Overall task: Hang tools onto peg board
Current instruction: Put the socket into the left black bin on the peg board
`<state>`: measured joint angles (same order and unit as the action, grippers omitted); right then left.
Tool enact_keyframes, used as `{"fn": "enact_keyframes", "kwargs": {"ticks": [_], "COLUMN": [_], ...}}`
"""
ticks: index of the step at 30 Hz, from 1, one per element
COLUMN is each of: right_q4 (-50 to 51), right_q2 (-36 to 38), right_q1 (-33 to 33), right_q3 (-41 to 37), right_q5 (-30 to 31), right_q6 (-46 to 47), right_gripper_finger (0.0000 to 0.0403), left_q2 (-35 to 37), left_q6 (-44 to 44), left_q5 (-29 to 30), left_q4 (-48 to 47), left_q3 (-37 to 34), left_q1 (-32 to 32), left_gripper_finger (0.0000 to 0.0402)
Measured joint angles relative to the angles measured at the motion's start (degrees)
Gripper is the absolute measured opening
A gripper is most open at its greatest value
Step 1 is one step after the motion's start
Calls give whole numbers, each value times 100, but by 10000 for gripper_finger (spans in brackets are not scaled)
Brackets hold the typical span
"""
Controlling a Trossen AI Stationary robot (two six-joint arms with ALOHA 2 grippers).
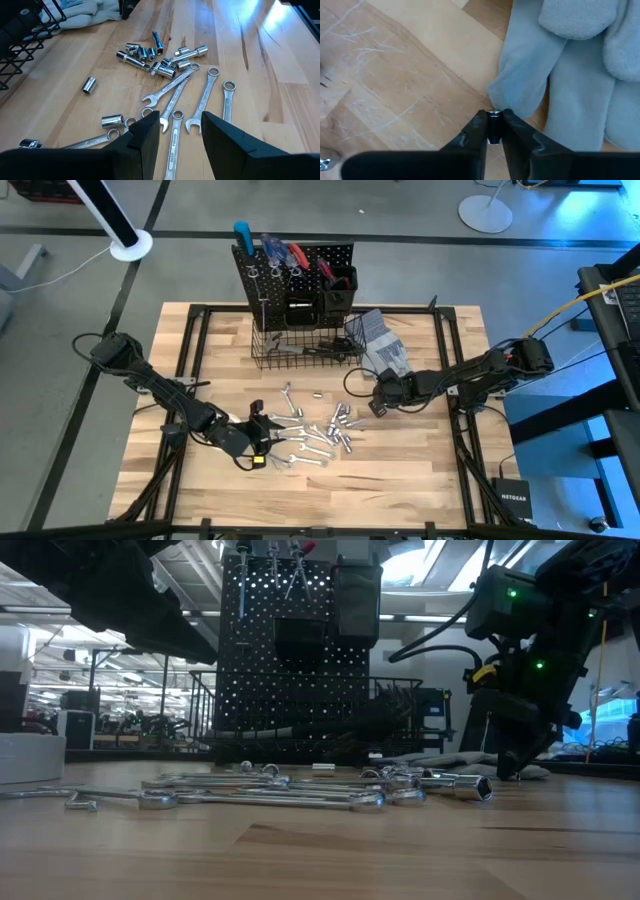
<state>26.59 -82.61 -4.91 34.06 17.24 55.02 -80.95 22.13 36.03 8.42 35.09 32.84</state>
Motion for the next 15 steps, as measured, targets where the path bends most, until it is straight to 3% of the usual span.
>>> {"fn": "enact_keyframes", "kwargs": {"ticks": [9, 15], "right_q4": [96, 591], "right_q2": [-3, -24], "right_q1": [7, -4], "right_q3": [63, 529], "right_q5": [-248, -775], "right_q6": [-298, -509], "right_gripper_finger": [55, 55], "left_q2": [0, 0], "left_q6": [66, 79], "left_q5": [0, 0], "left_q4": [13, 13], "left_q3": [0, 0], "left_q1": [0, 0], "left_gripper_finger": [136, 136]}}
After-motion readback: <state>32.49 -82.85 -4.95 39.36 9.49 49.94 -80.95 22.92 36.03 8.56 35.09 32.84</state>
